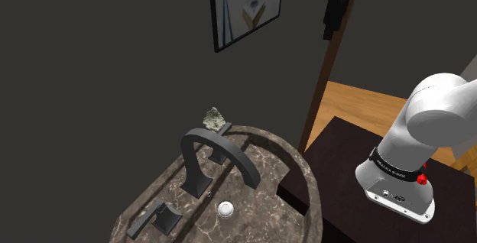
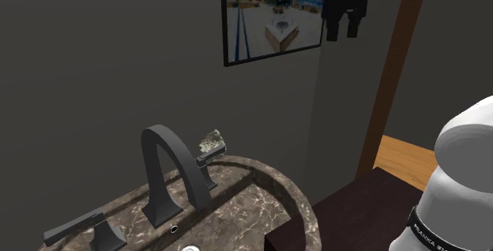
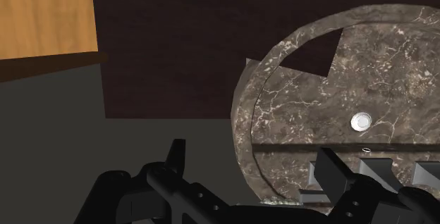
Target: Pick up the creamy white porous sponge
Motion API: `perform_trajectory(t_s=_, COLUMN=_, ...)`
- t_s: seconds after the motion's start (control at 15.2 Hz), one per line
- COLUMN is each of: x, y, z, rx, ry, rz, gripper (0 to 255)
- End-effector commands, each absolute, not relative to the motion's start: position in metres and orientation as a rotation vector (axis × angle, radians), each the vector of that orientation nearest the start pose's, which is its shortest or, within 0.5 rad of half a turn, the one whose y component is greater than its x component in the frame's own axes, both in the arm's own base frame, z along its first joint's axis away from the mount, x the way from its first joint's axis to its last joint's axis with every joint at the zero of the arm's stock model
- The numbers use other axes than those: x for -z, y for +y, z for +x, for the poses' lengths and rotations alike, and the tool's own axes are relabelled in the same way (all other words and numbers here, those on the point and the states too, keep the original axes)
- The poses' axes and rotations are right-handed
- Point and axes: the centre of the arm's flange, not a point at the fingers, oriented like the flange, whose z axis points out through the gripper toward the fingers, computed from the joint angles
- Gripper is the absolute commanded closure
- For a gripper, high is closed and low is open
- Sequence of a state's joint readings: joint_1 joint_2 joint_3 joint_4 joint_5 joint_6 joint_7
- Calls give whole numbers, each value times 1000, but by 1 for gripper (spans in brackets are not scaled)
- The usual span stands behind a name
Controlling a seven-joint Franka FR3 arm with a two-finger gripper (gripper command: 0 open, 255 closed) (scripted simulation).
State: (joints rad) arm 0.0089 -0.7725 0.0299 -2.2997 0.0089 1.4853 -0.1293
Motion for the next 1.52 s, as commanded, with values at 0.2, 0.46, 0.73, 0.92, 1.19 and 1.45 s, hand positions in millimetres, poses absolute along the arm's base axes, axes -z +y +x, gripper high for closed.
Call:
perform_trajectory(t_s=0.2, x=-576, y=38, z=312, rx=-52, ry=-156, rz=-3138, gripper=0)
perform_trajectory(t_s=0.46, x=-536, y=66, z=327, rx=-31, ry=-29, rz=-3129, gripper=0)
perform_trajectory(t_s=0.73, x=-498, y=93, z=346, rx=-10, ry=97, rz=-3116, gripper=0)
perform_trajectory(t_s=0.92, x=-469, y=113, z=362, rx=5, ry=191, rz=-3102, gripper=0)
perform_trajectory(t_s=1.19, x=-431, y=138, z=385, rx=26, ry=315, rz=-3079, gripper=0)
perform_trajectory(t_s=1.45, x=-394, y=162, z=410, rx=46, ry=437, rz=-3051, gripper=0)
